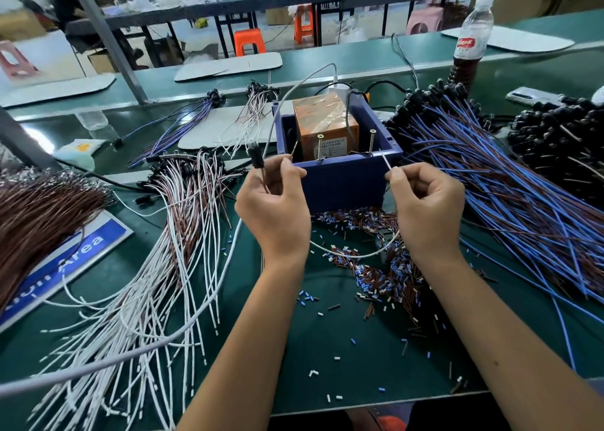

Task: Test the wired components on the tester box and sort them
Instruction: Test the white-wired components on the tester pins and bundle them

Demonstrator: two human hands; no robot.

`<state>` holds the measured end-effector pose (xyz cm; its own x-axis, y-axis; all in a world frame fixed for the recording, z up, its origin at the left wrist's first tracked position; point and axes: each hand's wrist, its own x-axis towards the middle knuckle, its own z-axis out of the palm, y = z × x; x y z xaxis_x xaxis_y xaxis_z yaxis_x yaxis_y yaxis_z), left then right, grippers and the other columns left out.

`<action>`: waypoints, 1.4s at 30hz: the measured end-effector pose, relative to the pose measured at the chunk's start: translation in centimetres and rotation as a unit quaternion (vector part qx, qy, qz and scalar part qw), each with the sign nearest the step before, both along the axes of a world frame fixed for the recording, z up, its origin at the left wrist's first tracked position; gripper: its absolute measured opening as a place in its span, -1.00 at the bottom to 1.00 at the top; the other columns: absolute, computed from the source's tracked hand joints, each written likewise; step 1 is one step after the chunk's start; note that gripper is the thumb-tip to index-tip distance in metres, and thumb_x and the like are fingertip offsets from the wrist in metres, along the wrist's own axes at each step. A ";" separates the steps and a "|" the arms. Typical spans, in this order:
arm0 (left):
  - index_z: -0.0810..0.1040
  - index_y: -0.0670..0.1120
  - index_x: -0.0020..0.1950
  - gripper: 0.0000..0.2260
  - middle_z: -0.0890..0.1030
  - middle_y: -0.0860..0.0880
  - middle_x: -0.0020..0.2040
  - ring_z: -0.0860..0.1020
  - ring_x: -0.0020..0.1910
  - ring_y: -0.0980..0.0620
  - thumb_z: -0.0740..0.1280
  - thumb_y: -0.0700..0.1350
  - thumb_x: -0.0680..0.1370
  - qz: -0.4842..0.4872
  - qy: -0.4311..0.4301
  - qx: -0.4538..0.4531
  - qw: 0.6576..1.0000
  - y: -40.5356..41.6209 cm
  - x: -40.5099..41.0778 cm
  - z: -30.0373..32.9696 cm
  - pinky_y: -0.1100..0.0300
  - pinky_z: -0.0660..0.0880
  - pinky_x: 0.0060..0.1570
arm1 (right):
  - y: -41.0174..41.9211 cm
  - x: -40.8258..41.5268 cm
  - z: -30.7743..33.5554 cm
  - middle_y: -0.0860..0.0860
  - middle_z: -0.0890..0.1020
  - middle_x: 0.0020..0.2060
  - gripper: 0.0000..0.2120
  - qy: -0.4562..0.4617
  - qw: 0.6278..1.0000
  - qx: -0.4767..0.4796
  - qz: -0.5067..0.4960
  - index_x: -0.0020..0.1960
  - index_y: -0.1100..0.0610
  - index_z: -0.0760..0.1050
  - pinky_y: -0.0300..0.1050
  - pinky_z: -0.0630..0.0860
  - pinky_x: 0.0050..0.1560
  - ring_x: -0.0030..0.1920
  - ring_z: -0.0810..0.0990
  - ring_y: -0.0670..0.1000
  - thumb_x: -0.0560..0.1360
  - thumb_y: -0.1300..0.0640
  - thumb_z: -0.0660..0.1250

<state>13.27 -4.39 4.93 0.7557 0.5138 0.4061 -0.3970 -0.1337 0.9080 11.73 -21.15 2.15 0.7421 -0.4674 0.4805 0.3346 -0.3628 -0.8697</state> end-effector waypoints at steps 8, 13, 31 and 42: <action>0.61 -0.12 -0.05 -0.75 0.57 -0.03 -0.14 0.43 -0.34 0.12 0.20 -0.11 0.71 -0.119 0.092 -0.047 0.988 6.3 2.9 10.8 0.24 0.42 -0.38 | 4.3 -1.1 8.7 0.02 0.60 -0.46 -0.78 -0.035 0.971 -0.071 0.224 -0.15 0.17 0.63 -0.25 0.38 -0.51 -0.55 0.48 -0.08 0.64 0.13 0.38; 0.51 -0.29 -0.01 -0.67 0.42 -0.08 -0.25 0.23 -0.47 0.18 0.05 -0.14 0.74 -0.420 0.170 -0.241 0.858 10.2 6.0 15.9 0.37 0.19 -0.62 | 6.8 3.3 15.9 0.07 0.63 -0.38 -0.31 0.090 0.928 0.150 0.329 -0.02 0.22 0.68 -0.25 0.40 -0.44 -0.46 0.50 -0.02 0.71 -0.29 0.00; 0.58 -0.17 0.18 -0.51 0.65 -0.12 -0.05 0.51 -0.17 -0.01 0.04 0.18 0.74 -0.182 0.203 -0.047 0.961 15.5 19.4 15.8 0.12 0.45 -0.11 | 18.2 19.3 17.9 0.00 0.61 -0.40 -0.79 0.327 0.817 -0.093 0.465 -0.13 0.16 0.56 -0.31 0.37 -0.55 -0.48 0.51 -0.10 0.68 0.18 0.31; 0.54 -0.15 0.30 -0.60 0.61 -0.17 0.27 0.58 0.25 -0.23 0.43 0.02 0.54 -0.032 0.398 0.584 0.707 18.8 22.5 3.7 0.00 0.51 0.13 | 20.9 32.9 13.8 0.06 0.45 -0.50 -0.65 0.457 0.837 -0.209 0.215 -0.15 0.25 0.41 -0.41 0.23 -0.64 -0.71 0.33 -0.08 0.68 0.27 -0.06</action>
<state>35.79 14.39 8.64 0.9903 0.1327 -0.0419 0.1372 -0.9817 0.1318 44.62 -0.27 15.95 0.9458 0.0051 -0.3247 -0.2229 -0.7168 -0.6607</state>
